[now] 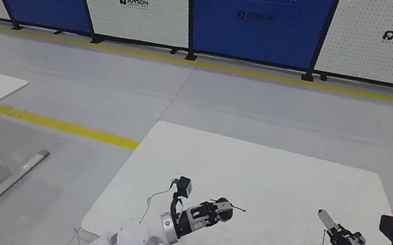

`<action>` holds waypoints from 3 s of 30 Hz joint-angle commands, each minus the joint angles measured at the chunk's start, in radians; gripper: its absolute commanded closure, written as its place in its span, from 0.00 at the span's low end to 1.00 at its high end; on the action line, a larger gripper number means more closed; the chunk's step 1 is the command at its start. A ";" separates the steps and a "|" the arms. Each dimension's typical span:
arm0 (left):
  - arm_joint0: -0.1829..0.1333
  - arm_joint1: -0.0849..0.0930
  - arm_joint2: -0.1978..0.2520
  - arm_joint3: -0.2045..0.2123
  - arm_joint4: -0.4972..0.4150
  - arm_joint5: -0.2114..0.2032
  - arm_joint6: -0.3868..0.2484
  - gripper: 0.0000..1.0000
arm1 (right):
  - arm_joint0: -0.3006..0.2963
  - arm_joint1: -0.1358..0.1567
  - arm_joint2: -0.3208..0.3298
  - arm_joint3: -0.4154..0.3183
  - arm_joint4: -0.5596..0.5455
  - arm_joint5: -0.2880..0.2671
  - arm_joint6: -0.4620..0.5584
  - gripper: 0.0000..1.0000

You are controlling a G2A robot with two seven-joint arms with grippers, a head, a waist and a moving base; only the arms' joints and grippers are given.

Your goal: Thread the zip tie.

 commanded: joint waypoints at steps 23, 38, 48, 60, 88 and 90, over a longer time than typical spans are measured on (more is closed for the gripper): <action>0.000 0.000 0.000 0.000 0.000 0.000 0.000 1.00 | 0.042 0.006 0.004 0.003 -0.378 0.082 0.209 0.00; 0.000 0.000 0.000 0.000 0.000 0.000 0.000 1.00 | 0.076 0.014 0.008 0.015 -0.419 0.026 0.314 0.00; 0.000 0.000 0.000 0.000 0.000 0.000 0.000 1.00 | 0.259 0.025 -0.098 0.109 -0.525 -0.013 0.652 0.00; 0.000 0.000 0.000 0.000 0.000 0.000 0.000 1.00 | 0.244 0.024 -0.108 0.118 -0.519 -0.049 0.621 0.00; 0.000 0.000 0.000 0.000 0.000 0.000 0.000 1.00 | 0.334 0.009 -0.245 0.203 -0.681 0.082 0.729 0.56; 0.000 0.000 0.000 0.000 0.000 0.000 0.000 1.00 | 0.340 0.006 -0.247 0.214 -0.691 0.082 0.734 0.58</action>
